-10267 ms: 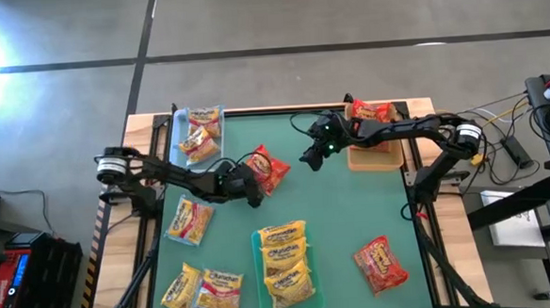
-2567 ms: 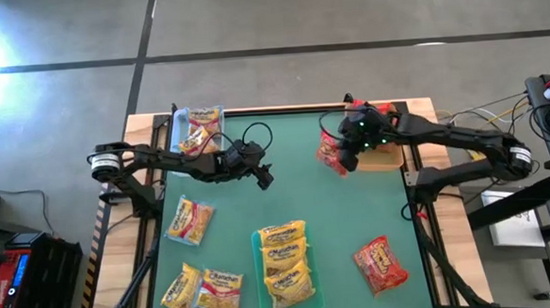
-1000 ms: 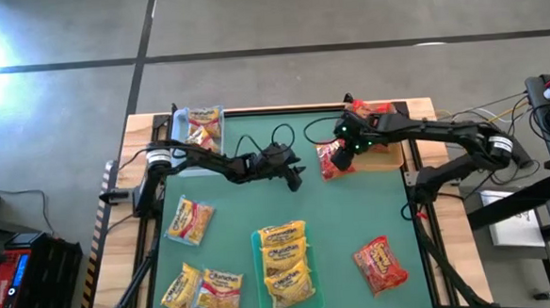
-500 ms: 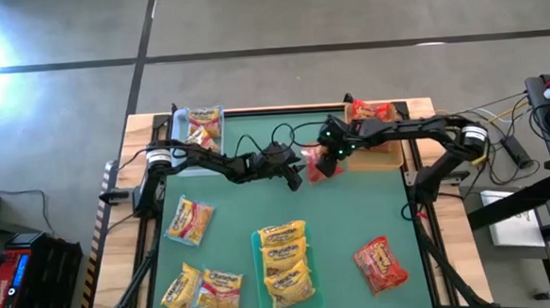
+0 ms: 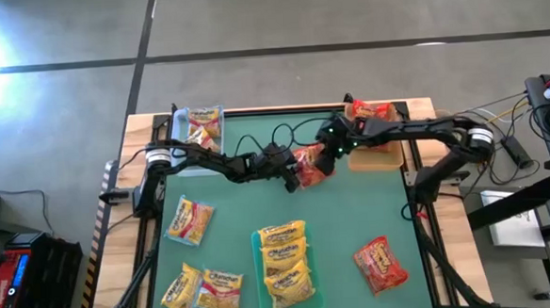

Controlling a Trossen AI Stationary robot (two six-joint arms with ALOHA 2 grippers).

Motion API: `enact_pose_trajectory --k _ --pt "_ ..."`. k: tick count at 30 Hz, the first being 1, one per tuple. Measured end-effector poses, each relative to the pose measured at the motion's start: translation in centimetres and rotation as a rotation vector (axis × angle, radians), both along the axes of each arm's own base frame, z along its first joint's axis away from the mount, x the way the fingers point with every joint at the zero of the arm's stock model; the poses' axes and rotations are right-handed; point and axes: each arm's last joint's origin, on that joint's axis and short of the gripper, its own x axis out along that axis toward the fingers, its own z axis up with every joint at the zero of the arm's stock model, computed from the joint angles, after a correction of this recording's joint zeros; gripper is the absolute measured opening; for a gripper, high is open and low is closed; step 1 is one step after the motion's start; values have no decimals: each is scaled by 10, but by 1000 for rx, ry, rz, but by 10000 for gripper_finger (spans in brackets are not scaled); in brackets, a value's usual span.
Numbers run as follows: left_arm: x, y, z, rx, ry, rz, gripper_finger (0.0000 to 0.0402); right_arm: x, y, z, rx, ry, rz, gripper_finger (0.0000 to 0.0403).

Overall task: Sort Maruchan noodles
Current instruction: Put the top red noodle pack into the orange bin

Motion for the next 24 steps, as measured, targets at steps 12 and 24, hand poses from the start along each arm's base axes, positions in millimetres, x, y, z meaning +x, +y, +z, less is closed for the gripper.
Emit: enact_pose_trajectory --k 12,24 --pt "-7 2 -7 -19 44 22 125 -13 3 25 -19 -41 -157 178" --pt "-8 1 -8 -13 49 30 125 -8 1 5 114 24 -175 268"
